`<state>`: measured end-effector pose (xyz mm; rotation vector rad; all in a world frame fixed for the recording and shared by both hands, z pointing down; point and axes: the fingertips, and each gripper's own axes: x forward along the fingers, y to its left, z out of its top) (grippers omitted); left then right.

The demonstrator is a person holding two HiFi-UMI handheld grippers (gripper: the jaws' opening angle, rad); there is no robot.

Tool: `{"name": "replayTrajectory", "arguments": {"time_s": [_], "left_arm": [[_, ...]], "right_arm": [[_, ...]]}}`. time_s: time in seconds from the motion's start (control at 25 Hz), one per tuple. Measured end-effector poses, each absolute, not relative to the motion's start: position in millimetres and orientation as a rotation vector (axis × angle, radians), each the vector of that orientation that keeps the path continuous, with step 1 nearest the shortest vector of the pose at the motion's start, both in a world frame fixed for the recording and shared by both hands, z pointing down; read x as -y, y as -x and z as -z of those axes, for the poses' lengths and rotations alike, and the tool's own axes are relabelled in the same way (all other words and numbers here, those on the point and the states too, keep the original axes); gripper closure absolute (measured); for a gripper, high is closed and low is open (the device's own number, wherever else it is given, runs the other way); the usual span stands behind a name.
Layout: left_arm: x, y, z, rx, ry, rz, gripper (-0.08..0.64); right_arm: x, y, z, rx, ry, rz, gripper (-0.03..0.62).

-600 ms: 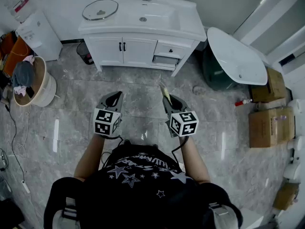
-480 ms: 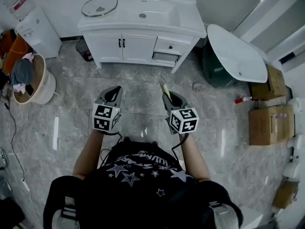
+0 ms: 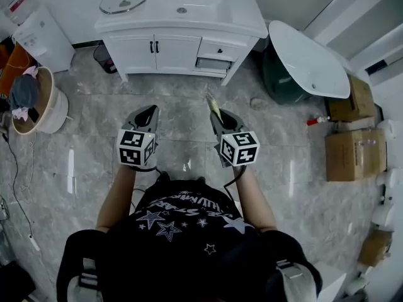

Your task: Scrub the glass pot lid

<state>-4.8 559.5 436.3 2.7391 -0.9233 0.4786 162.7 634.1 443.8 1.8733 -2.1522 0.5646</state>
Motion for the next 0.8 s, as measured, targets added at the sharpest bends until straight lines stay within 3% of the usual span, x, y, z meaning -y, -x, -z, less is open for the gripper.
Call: {"name": "replayTrajectory", "arguments": {"time_s": [0.8], "left_arm": [[-527, 124, -484, 0.964, -2.573, -0.504, 0.551]], "right_arm": [[-575, -69, -483, 2.185, -1.763, -0.674, 0.525]]}}
